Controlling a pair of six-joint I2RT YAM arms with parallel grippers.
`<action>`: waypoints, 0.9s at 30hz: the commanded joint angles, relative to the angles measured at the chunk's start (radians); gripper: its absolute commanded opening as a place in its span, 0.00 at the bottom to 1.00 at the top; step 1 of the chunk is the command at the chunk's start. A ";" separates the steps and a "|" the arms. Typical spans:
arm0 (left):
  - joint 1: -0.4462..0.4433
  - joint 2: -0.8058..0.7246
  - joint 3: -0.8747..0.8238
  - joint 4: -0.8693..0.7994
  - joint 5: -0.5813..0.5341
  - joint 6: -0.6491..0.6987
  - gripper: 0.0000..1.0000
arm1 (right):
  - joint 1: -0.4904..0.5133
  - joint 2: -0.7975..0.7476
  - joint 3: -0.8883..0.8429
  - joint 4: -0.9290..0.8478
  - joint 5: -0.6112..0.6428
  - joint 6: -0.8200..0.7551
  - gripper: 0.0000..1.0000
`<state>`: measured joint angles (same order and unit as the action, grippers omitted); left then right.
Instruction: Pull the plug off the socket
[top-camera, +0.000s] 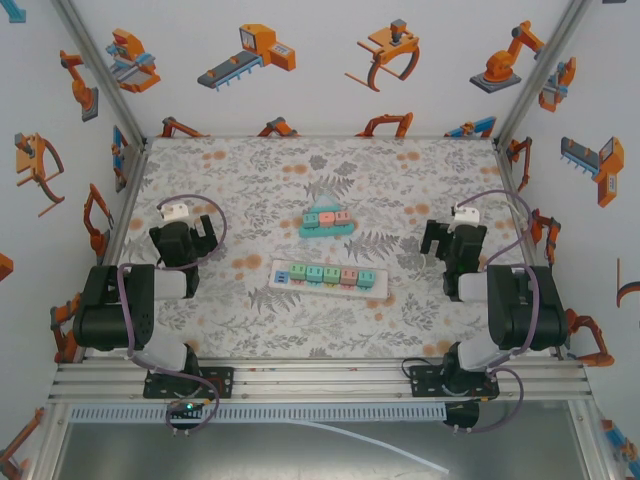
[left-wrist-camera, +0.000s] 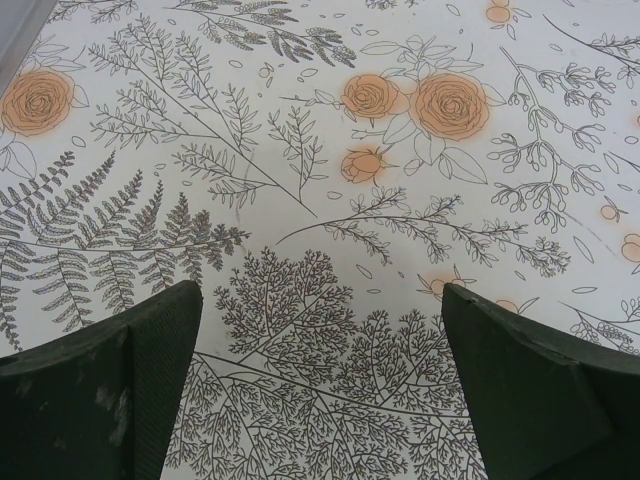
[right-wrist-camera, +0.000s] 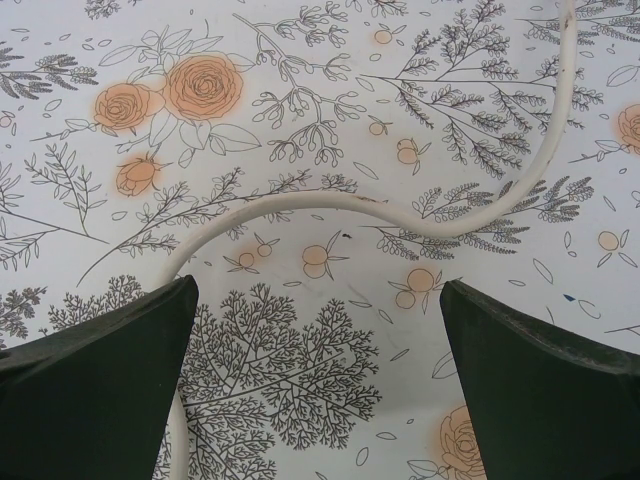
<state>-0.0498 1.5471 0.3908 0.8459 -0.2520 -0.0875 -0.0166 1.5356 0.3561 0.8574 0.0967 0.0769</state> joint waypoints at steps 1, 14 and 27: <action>0.001 -0.005 -0.001 0.029 0.010 0.017 0.97 | -0.003 0.007 0.023 0.029 -0.001 -0.011 0.99; -0.004 -0.005 -0.006 0.038 0.002 0.023 0.97 | -0.002 -0.080 -0.087 0.158 -0.016 -0.023 0.99; -0.105 -0.628 0.001 -0.507 0.080 -0.044 0.97 | 0.007 -0.967 -0.114 -0.589 -0.224 0.137 0.99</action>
<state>-0.1486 1.0561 0.3412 0.5922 -0.2390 -0.0521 -0.0162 0.6815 0.2367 0.4938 -0.0063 0.1810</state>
